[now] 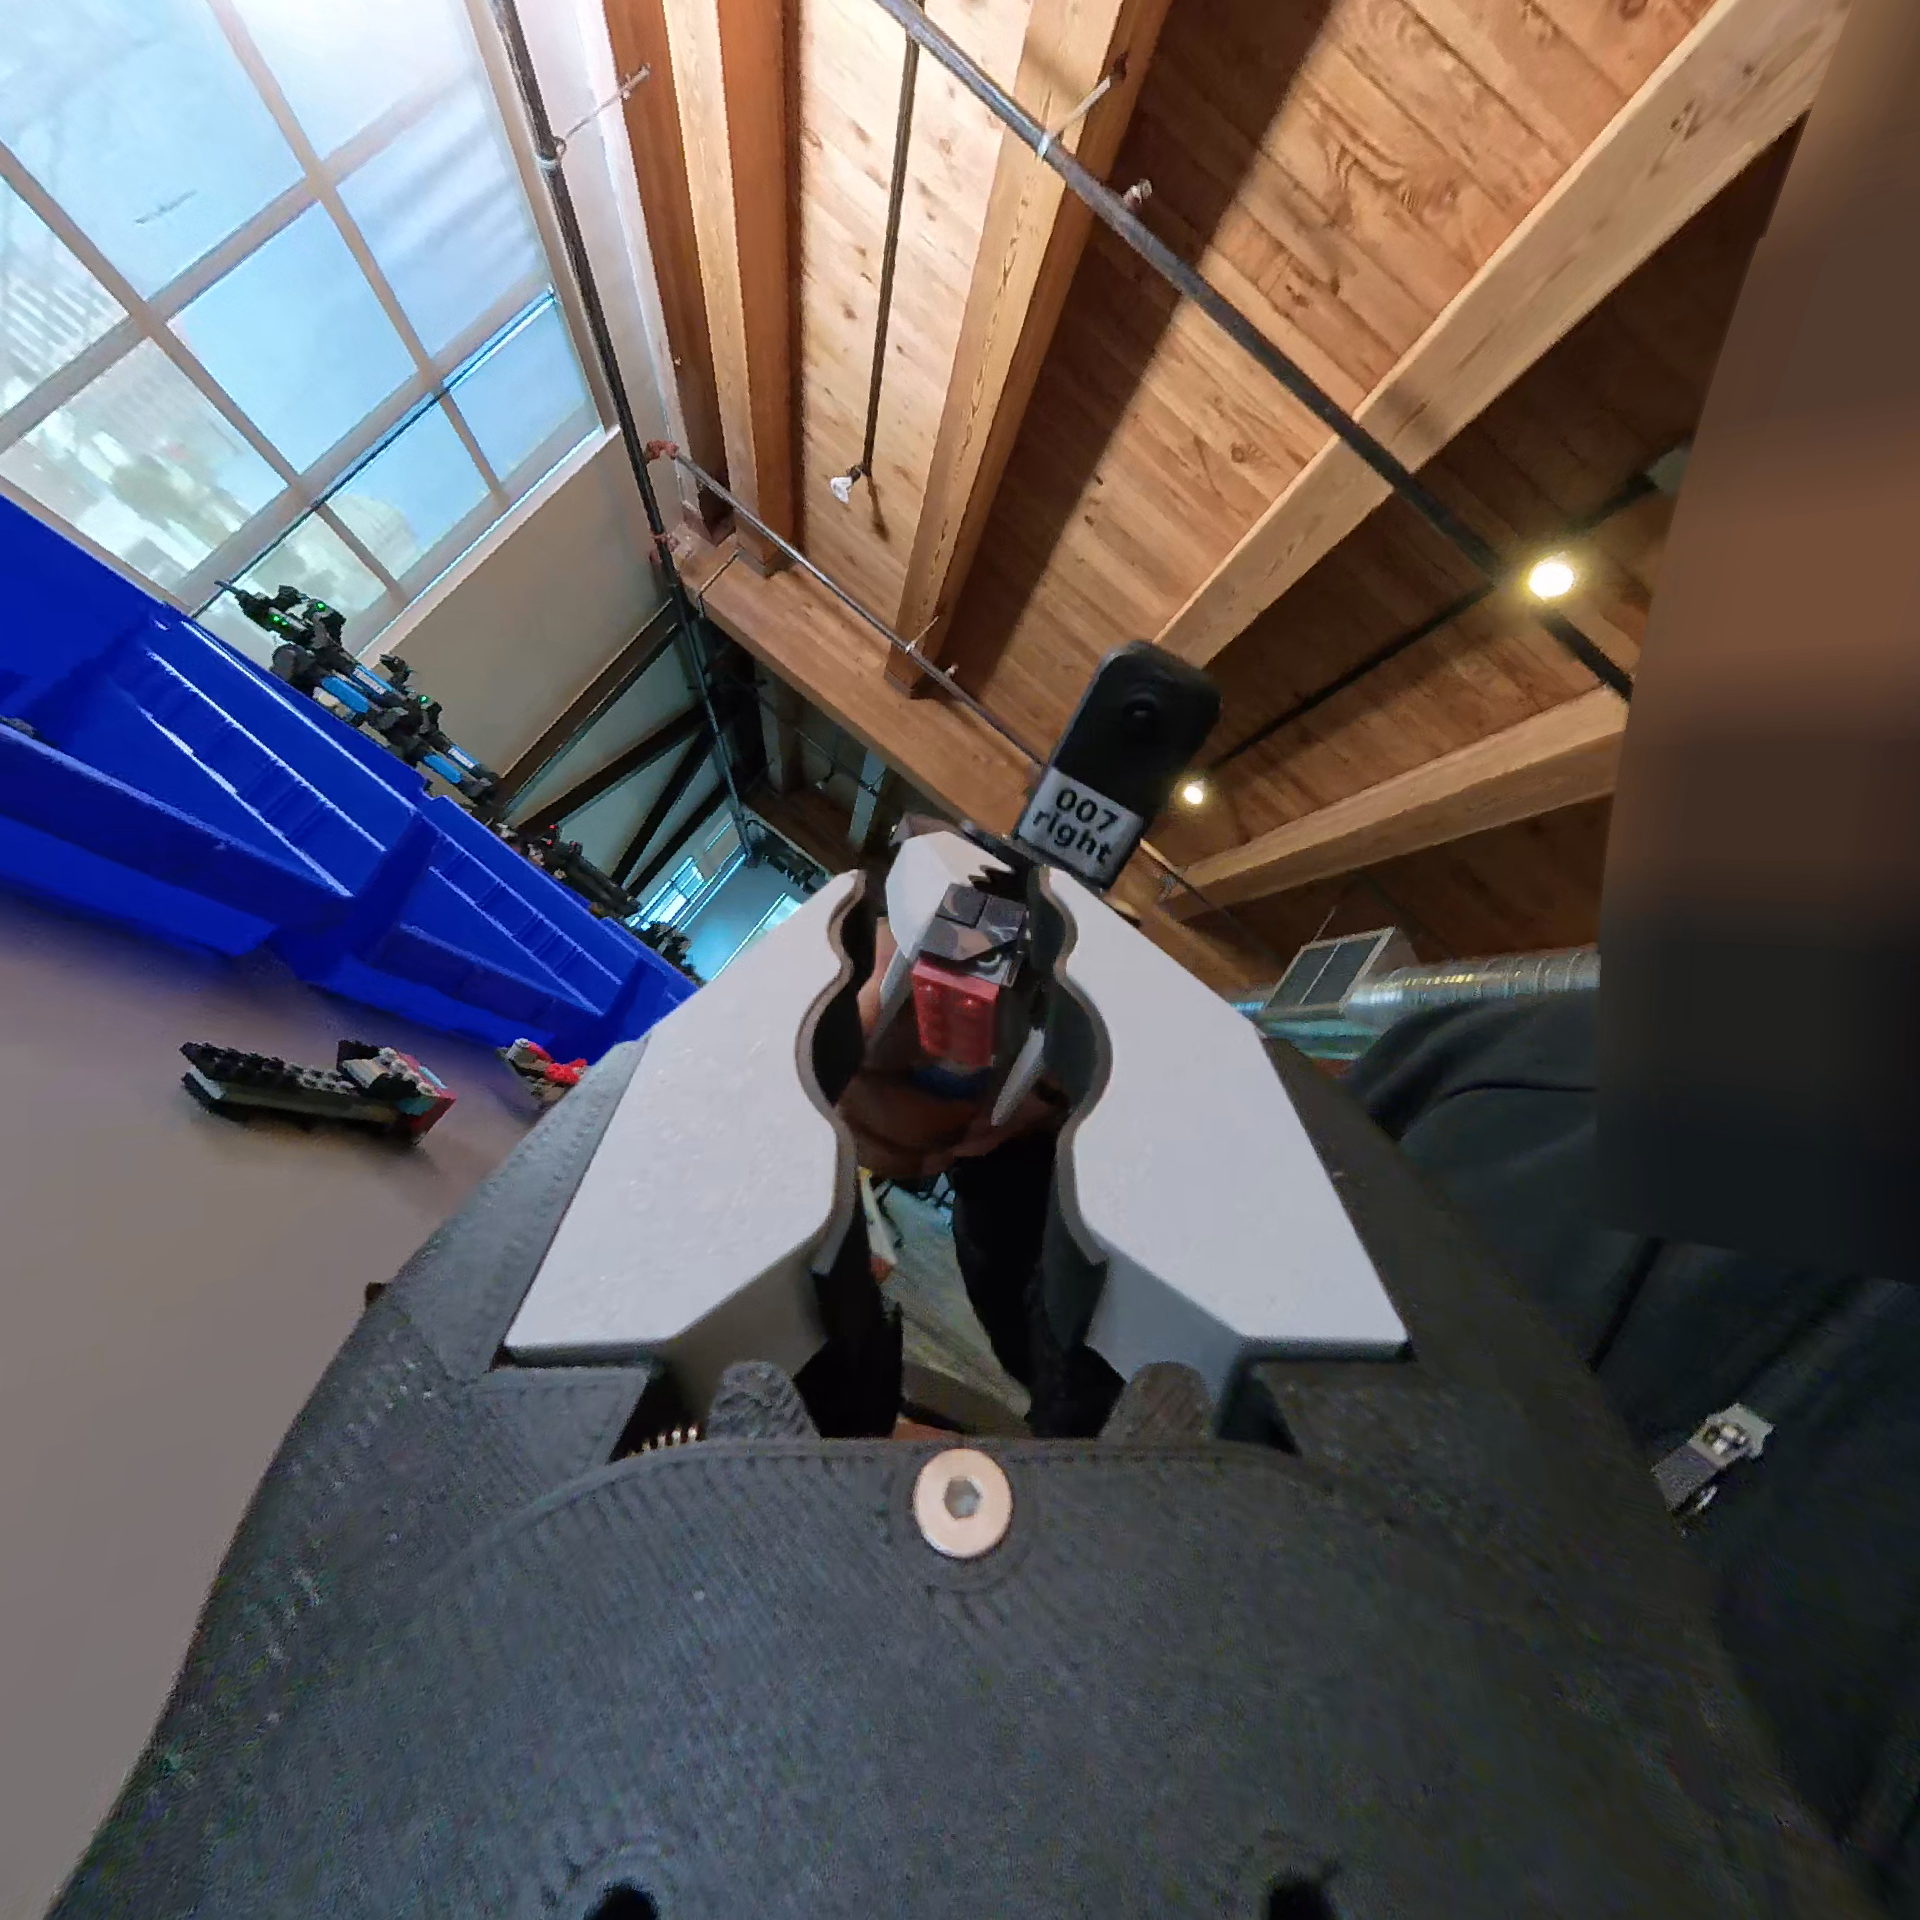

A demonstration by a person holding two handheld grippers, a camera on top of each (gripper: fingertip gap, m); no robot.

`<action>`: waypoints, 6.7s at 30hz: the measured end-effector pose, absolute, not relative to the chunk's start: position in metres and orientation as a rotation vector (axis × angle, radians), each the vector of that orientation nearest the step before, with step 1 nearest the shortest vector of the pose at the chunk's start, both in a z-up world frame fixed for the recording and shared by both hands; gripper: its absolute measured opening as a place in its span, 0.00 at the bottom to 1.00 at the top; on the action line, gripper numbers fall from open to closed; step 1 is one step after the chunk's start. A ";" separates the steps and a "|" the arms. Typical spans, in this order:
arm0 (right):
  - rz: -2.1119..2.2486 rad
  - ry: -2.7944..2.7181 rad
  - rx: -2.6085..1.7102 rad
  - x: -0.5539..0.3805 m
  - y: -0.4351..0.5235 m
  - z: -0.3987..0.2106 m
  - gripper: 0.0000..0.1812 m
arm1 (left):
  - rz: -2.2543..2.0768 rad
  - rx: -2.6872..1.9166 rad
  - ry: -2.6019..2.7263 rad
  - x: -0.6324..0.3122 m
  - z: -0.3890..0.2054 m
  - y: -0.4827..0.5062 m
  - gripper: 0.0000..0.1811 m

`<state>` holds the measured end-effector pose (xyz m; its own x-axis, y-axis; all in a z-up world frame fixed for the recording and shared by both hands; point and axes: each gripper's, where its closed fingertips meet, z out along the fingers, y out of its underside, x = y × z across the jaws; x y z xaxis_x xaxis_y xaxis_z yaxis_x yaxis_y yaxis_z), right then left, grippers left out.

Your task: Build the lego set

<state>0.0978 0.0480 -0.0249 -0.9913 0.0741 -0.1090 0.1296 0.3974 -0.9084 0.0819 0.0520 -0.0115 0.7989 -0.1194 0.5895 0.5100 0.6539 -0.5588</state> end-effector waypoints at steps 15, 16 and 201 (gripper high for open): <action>-1.673 2.528 0.178 0.096 0.047 -0.018 0.14 | -0.286 -0.841 -0.491 0.088 -0.010 0.051 0.10; -1.701 2.517 0.194 0.094 0.047 -0.016 0.16 | -0.289 -0.824 -0.488 0.088 -0.009 0.049 0.10; -1.273 3.172 0.830 0.020 0.159 -0.165 0.19 | -0.501 -0.846 -1.060 0.035 -0.087 0.068 0.12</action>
